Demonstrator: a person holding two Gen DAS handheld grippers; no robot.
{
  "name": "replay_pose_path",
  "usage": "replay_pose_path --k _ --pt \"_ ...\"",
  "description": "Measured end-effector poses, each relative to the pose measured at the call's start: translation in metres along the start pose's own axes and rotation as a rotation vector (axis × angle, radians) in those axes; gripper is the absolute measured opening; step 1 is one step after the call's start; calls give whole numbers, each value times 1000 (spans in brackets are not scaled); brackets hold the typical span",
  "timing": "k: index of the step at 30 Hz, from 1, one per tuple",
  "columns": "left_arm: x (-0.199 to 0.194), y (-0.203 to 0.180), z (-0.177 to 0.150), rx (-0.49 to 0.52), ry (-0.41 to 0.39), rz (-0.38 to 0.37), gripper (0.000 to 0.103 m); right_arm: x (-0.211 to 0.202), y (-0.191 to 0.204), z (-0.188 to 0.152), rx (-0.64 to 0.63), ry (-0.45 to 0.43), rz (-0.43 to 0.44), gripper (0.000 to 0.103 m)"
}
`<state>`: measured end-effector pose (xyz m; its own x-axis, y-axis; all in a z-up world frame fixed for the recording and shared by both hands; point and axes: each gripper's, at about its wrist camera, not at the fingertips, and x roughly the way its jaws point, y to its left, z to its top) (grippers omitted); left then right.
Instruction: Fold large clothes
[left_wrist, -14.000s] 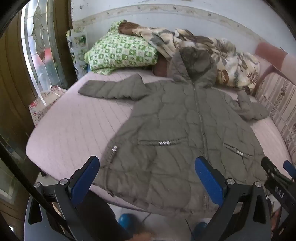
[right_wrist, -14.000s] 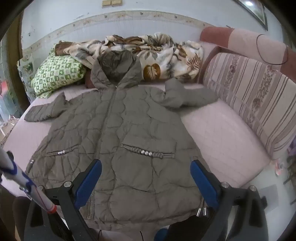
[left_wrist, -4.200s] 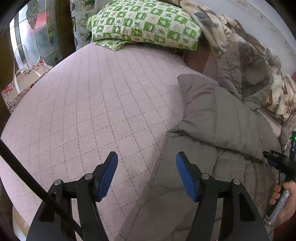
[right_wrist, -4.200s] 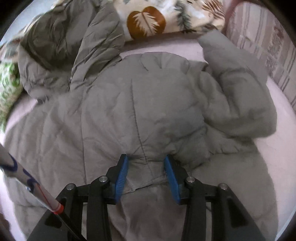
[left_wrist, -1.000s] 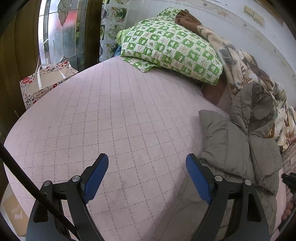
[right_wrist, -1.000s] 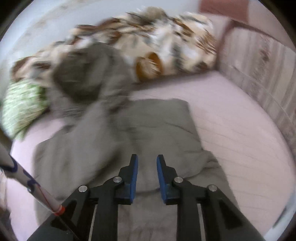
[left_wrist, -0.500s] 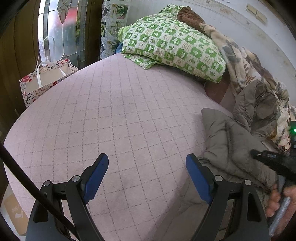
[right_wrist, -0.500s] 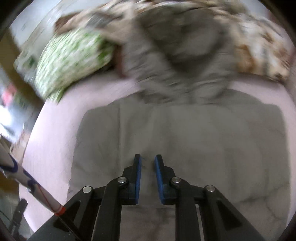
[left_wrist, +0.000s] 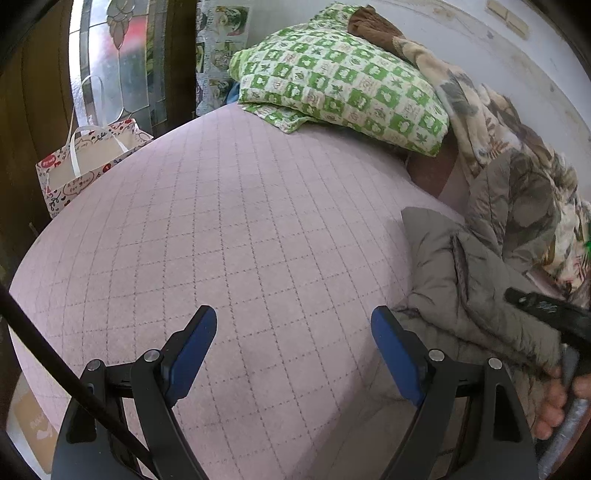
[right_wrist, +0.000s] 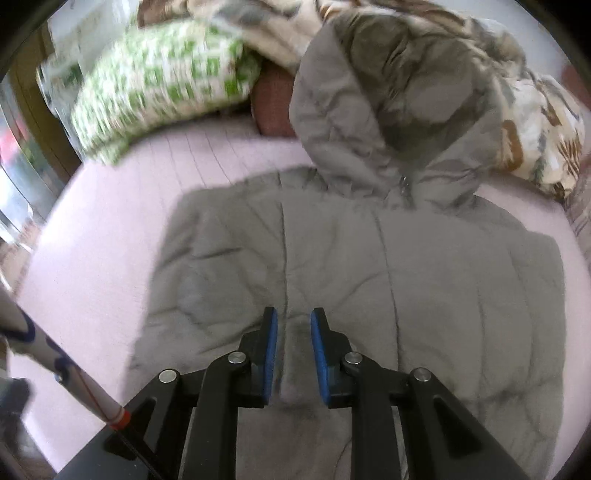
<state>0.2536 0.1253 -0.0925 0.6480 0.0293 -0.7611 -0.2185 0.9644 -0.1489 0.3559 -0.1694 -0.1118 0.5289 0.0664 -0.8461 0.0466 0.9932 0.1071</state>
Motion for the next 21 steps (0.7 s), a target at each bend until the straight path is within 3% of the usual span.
replay_pose_path --k 5,8,11,15,18,21 --pt "9 -13 -8 46 40 -4 85 -14 -18 -21 5 -41 -92 32" --pt "9 -25 -12 90 40 10 85 12 -40 -34 46 33 -141 32" --pt "5 -35 -15 124 30 9 85 35 -58 -39 87 97 -107 32" --pt "1 -48 -22 174 8 21 85 0 -68 -32 104 -3 -66 33" --pt "5 -58 -27 208 16 24 85 -18 -97 -33 119 -45 -122 36" --pt "8 -68 -32 226 28 19 85 -17 -146 -42 209 -14 -202 37"
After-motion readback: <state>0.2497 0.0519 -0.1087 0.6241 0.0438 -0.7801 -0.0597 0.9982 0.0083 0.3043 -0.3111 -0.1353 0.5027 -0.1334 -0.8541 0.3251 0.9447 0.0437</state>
